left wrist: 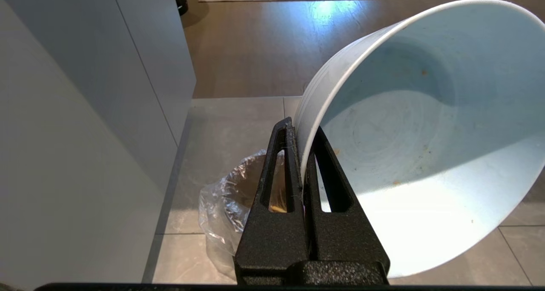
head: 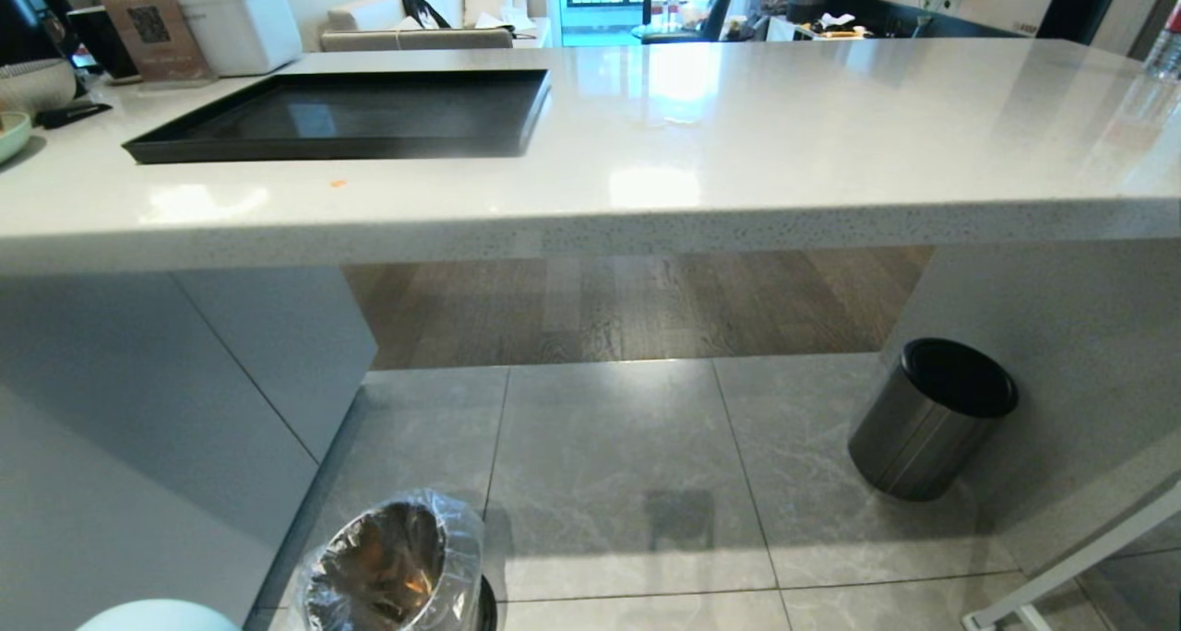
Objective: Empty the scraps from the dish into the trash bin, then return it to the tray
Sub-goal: Put the bowl back to the table
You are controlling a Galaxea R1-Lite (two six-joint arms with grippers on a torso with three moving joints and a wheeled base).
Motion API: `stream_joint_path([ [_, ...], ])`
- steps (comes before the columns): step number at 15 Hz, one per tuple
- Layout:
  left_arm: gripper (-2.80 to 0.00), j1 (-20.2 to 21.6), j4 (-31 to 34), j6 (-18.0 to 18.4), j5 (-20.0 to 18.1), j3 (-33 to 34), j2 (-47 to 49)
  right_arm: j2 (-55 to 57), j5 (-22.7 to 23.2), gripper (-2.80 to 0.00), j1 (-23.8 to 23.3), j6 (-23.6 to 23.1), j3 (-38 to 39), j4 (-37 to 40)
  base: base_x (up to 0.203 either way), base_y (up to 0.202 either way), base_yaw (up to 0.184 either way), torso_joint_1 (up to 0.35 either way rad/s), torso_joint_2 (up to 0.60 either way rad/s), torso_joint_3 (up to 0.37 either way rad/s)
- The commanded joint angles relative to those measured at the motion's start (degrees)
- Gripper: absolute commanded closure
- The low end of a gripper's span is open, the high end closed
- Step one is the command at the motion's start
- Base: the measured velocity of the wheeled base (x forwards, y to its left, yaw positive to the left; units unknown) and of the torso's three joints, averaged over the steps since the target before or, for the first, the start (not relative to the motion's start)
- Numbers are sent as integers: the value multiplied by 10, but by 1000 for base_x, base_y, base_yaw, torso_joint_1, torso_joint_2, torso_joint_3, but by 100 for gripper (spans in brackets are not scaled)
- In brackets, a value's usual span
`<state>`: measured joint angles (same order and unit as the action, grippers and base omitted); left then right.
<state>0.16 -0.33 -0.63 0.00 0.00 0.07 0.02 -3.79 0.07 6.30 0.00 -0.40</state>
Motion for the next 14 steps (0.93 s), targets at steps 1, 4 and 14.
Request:
stream_joint_path([
  [1, 0, 0, 0, 0, 0, 0, 0, 0, 0, 0, 0, 0, 0, 0, 0, 0, 0, 0, 0, 0],
  [4, 0, 0, 0, 0, 0, 0, 0, 0, 0, 0, 0, 0, 0, 0, 0, 0, 0, 0, 0, 0],
  [14, 0, 0, 1, 1, -1, 0, 0, 0, 0, 0, 0, 0, 0, 0, 7, 0, 0, 0, 0, 1],
])
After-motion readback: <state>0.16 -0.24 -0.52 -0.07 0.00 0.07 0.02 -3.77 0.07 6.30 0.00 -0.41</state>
